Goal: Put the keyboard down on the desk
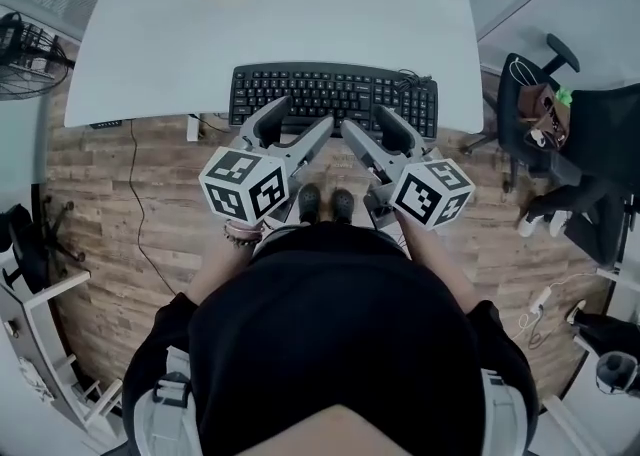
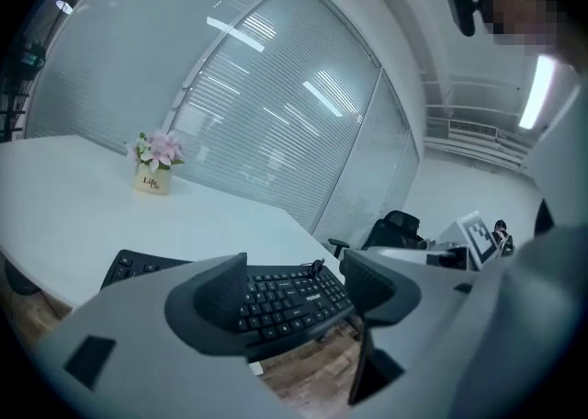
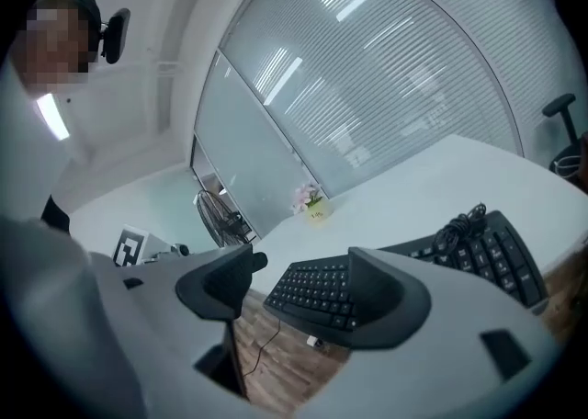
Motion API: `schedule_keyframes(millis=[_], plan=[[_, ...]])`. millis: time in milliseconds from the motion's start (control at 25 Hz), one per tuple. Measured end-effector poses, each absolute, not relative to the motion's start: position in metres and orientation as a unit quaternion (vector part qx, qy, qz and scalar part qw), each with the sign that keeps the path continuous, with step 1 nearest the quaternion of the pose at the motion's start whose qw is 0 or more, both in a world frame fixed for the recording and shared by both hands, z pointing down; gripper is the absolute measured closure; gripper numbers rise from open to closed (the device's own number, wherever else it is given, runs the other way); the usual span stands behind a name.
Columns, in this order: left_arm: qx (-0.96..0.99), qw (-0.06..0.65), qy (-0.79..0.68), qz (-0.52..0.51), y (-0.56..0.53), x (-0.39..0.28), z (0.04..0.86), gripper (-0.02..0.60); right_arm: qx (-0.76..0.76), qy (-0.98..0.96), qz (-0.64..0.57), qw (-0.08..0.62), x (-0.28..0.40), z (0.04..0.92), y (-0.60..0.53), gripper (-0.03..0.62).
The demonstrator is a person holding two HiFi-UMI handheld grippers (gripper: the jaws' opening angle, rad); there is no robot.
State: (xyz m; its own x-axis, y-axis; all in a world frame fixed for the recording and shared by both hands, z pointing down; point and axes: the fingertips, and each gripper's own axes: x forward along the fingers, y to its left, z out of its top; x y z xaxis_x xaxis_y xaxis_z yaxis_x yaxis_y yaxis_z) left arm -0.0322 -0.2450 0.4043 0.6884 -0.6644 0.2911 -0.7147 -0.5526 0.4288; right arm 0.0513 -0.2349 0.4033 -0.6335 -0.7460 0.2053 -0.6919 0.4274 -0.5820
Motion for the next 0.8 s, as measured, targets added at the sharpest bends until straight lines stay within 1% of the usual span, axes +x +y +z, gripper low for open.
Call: schedule_keyframes(millis=[120,280,440,680,800], plan=[[0.882,0.25,-0.397,0.037,-0.251,-0.031,0.391,0.244,-0.424,0.853,-0.299,0.052,0.053,0.387,-0.241,0.275],[0.887,0.223,-0.402,0.035,-0.264,-0.028,0.379,0.244,-0.437,0.864,-0.246,0.044,0.059,0.365,-0.251,0.275],[0.891,0.211,-0.401,0.022,-0.273,-0.023,0.363,0.244,-0.437,0.868,-0.227,0.059,0.065,0.346,-0.26,0.281],[0.899,0.189,-0.394,0.0,-0.283,-0.022,0.338,0.249,-0.442,0.872,-0.198,0.074,0.067,0.323,-0.266,0.32],[0.904,0.174,-0.391,-0.006,-0.285,-0.02,0.329,0.265,-0.44,0.876,-0.183,0.08,0.068,0.315,-0.268,0.345]])
